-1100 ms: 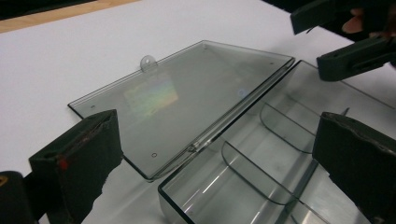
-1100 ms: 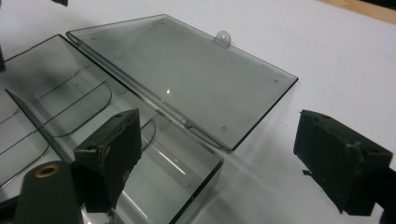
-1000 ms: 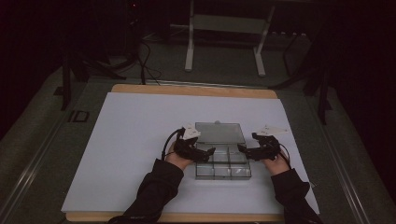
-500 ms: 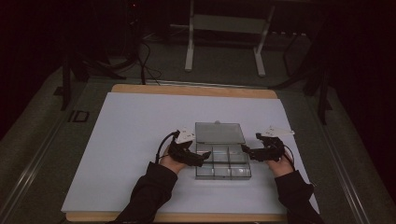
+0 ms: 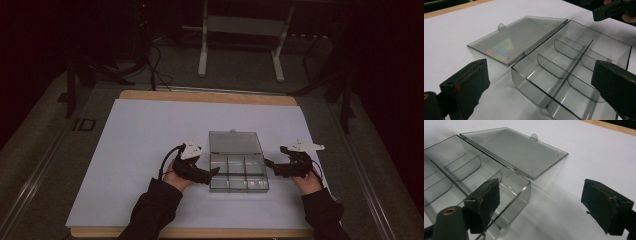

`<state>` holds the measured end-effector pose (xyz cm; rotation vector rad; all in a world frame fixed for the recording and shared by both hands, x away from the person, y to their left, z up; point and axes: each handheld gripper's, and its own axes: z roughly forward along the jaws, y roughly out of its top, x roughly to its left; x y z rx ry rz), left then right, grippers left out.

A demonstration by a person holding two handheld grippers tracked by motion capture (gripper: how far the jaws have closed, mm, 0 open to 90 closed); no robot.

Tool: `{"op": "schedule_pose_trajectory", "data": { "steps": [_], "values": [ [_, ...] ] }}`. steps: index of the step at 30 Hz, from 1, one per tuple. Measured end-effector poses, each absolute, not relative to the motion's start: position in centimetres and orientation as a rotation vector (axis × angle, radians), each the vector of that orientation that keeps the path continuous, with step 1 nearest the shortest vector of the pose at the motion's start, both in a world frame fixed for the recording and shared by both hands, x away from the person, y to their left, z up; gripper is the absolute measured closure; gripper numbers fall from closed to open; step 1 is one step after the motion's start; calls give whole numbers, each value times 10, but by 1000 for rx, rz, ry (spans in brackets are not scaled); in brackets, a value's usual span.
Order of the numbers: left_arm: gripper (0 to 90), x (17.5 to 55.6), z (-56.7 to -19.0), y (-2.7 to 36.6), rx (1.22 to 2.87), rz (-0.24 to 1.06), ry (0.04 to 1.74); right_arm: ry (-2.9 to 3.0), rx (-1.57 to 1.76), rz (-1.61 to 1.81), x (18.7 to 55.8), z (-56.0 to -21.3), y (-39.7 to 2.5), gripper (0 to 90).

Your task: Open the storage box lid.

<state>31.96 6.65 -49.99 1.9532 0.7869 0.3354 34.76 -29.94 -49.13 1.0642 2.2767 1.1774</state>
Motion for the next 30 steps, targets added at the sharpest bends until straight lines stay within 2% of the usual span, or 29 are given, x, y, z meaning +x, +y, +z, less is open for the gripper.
{"op": "schedule_pose_trajectory", "data": {
  "steps": [30],
  "values": [
    [25,280,-522,100,1966,357,861,2271,1073,1169,307,-506,-323,152]
  ]
}}
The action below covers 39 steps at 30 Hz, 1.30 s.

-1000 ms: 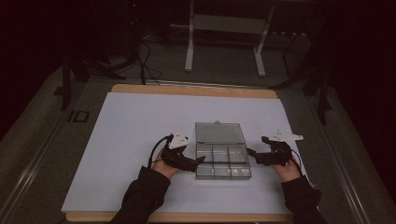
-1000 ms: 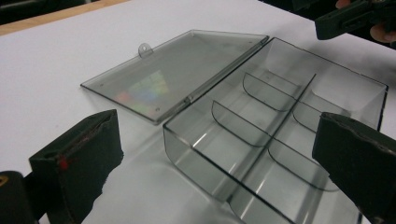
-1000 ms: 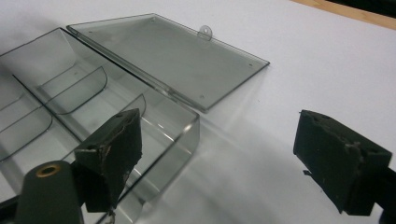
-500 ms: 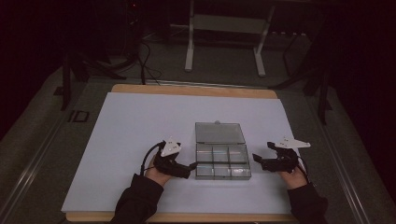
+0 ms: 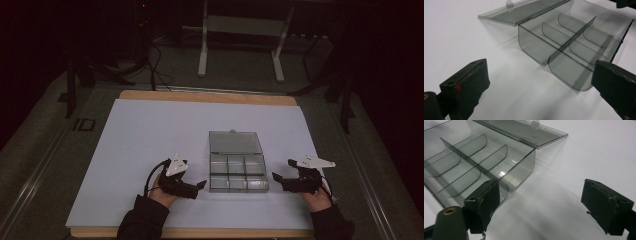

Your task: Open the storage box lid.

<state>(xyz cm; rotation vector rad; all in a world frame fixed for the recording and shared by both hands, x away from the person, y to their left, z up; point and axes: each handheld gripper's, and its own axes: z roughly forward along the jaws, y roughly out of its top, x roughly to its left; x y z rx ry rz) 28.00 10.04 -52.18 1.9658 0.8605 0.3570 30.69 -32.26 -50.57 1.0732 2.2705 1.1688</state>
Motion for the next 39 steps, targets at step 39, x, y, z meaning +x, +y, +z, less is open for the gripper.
{"op": "schedule_pose_trajectory", "data": {
  "steps": [39],
  "values": [
    [25,242,-539,117,2075,482,1004,2234,1063,1046,264,-533,-346,144]
  ]
}}
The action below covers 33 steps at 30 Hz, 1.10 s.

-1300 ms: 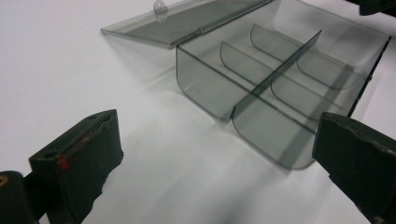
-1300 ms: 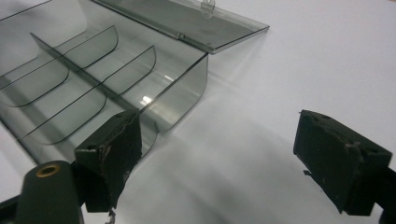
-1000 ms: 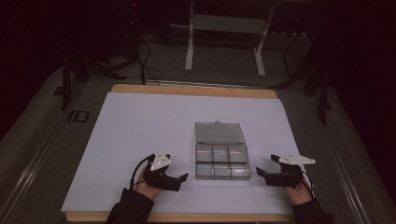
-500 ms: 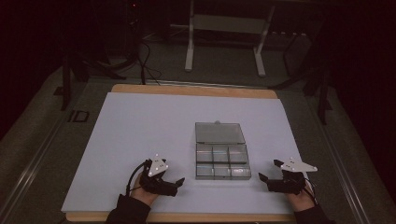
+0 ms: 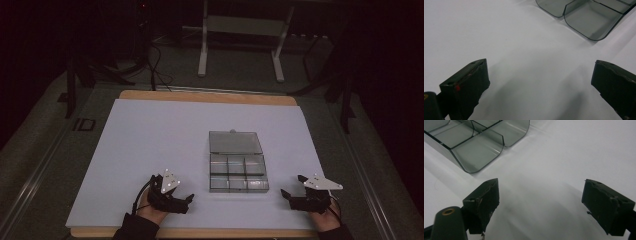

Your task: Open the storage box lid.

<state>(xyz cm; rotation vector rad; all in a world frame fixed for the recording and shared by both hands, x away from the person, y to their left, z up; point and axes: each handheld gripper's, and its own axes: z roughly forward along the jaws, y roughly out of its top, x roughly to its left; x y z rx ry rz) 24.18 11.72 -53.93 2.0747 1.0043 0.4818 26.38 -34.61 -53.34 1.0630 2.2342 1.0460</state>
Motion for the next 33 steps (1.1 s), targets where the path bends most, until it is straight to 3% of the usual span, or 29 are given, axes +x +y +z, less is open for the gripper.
{"op": "schedule_pose_trajectory", "data": {
  "steps": [9,33],
  "values": [
    [25,233,-539,117,2048,558,950,2187,1075,1047,260,-534,-348,144],
    [25,234,-539,119,2030,554,970,2166,1140,1031,263,-536,-349,144]
  ]
}}
